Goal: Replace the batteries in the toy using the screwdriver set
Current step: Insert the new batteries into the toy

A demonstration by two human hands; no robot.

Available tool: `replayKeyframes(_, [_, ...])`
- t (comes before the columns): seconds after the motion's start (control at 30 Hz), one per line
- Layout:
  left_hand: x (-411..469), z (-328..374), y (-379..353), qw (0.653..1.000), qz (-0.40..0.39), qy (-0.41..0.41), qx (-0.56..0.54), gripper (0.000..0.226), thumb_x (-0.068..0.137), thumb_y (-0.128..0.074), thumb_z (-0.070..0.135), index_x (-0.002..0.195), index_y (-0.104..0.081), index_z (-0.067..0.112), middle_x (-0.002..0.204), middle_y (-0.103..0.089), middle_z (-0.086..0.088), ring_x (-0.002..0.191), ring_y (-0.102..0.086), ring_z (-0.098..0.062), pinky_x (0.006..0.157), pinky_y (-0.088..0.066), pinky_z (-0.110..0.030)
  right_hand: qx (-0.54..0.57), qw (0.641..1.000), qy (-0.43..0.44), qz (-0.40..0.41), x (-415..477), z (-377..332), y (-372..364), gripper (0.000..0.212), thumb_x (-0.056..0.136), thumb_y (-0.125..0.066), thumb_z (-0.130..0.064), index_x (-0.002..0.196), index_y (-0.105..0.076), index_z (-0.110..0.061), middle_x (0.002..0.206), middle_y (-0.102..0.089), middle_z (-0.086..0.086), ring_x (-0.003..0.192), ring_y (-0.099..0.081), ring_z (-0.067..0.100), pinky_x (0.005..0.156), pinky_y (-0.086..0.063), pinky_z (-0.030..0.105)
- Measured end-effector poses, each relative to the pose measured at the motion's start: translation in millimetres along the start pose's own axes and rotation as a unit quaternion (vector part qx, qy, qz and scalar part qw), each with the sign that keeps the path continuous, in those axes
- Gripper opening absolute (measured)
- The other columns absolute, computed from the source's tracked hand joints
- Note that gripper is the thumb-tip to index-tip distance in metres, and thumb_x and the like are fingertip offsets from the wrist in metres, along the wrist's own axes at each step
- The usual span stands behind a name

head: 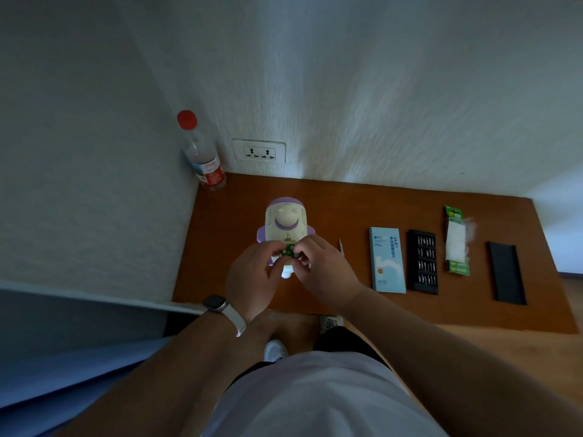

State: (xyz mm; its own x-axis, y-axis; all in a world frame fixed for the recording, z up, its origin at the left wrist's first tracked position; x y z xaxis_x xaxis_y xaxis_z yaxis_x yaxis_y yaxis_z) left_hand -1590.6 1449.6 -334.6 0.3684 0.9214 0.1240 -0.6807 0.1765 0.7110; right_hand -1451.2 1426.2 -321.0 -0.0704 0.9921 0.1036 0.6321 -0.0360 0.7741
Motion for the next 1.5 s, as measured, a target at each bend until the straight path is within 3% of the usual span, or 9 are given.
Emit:
replayKeyframes(0.17, [-2,-3,-4,1.0,-0.009,-0.003,0.019,0.049,0.092,-0.043,0.048,0.115,-0.068,0.013,0.102,-0.07,-0.002,0.089,-0.063,-0.017,0.07,-0.051,-0.026,0.032,0.999,-0.019,0.007,0,4,-3,0.013,0.087,-0.069,-0.011,0.098,-0.064,-0.006,0.095,-0.062,0.006,0.078,-0.055,0.013,0.067,-0.047,0.022])
replayKeyframes(0.37, [-1,-6,-7,0.999,-0.001,-0.009,0.044,0.026,0.093,-0.061,0.03,0.109,-0.068,0.011,0.1,-0.066,-0.004,0.088,-0.06,-0.018,0.071,-0.037,-0.012,0.053,0.998,-0.025,0.01,1,7,-6,0.014,0.086,-0.07,-0.01,0.098,-0.065,-0.006,0.093,-0.06,0.004,0.076,-0.053,0.012,0.067,-0.046,0.021])
replayKeyframes(0.5, [0,-6,-8,0.999,0.004,-0.01,0.034,0.02,0.088,-0.073,0.016,0.107,-0.068,0.011,0.101,-0.062,-0.004,0.085,-0.056,-0.014,0.066,-0.047,-0.021,0.054,0.998,-0.016,-0.002,0,10,-10,0.016,0.085,-0.071,-0.012,0.098,-0.064,-0.006,0.093,-0.058,0.004,0.076,-0.053,0.013,0.066,-0.05,0.025])
replayKeyframes(0.63, [2,-11,-11,1.0,-0.004,0.0,0.016,0.024,0.087,-0.076,0.019,0.108,-0.069,0.011,0.107,-0.06,-0.003,0.087,-0.054,-0.009,0.069,-0.046,-0.015,0.045,0.999,-0.013,-0.01,-2,14,-8,0.017,0.085,-0.071,-0.014,0.098,-0.064,-0.007,0.097,-0.058,0.004,0.081,-0.052,0.009,0.069,-0.045,0.016])
replayKeyframes(0.8, [2,-10,-12,1.0,-0.008,0.003,0.021,0.028,0.085,-0.078,0.024,0.109,-0.069,0.013,0.107,-0.058,-0.002,0.087,-0.057,-0.012,0.064,-0.051,-0.022,0.026,0.999,-0.016,-0.02,-3,17,-6,0.017,0.088,-0.068,-0.018,0.102,-0.064,-0.009,0.101,-0.058,0.002,0.086,-0.051,0.009,0.07,-0.041,0.014])
replayKeyframes(1.0, [3,-4,-10,0.997,-0.003,-0.053,0.055,0.039,0.088,-0.054,0.043,0.107,-0.07,0.013,0.102,-0.061,-0.003,0.083,-0.059,-0.012,0.058,-0.052,-0.022,0.019,0.999,-0.015,-0.022,-4,17,-7,0.017,0.088,-0.067,-0.019,0.102,-0.064,-0.01,0.102,-0.058,0.002,0.087,-0.05,0.009,0.07,-0.041,0.015])
replayKeyframes(1.13, [2,-11,-9,0.998,-0.008,-0.026,0.05,0.045,0.086,-0.051,0.048,0.108,-0.069,0.012,0.106,-0.064,-0.002,0.09,-0.063,-0.016,0.062,-0.056,-0.027,0.015,0.999,-0.023,-0.02,-4,17,-8,0.018,0.089,-0.067,-0.02,0.104,-0.064,-0.011,0.103,-0.058,0.001,0.088,-0.049,0.006,0.071,-0.037,0.01])
replayKeyframes(1.37, [3,-7,-6,0.997,-0.009,-0.041,0.062,0.043,0.086,-0.052,0.043,0.107,-0.07,0.01,0.104,-0.066,-0.005,0.09,-0.065,-0.018,0.062,-0.054,-0.024,0.02,0.999,-0.023,-0.023,-4,16,-10,0.019,0.089,-0.067,-0.02,0.105,-0.064,-0.012,0.105,-0.058,0.0,0.091,-0.047,0.004,0.074,-0.038,0.012])
replayKeyframes(1.5, [2,-14,-7,0.997,-0.008,-0.042,0.068,0.03,0.087,-0.07,0.029,0.108,-0.07,0.009,0.106,-0.065,-0.007,0.094,-0.066,-0.023,0.061,-0.052,-0.021,0.018,0.999,-0.027,-0.027,-3,17,-10,0.018,0.09,-0.066,-0.022,0.105,-0.063,-0.014,0.103,-0.057,-0.001,0.089,-0.049,0.006,0.073,-0.04,0.014])
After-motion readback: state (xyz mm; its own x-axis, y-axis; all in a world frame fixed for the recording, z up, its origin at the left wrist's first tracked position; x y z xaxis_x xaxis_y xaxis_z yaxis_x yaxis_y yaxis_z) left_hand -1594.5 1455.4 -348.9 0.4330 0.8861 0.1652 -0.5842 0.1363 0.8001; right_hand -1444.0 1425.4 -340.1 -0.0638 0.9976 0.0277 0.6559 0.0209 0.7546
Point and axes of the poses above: each hand's wrist, its own x-axis towards the middle knuckle, its own y-axis out of the back of the hand, z = x × y, the point moved 5 cm from there along x, towards the middle knuckle
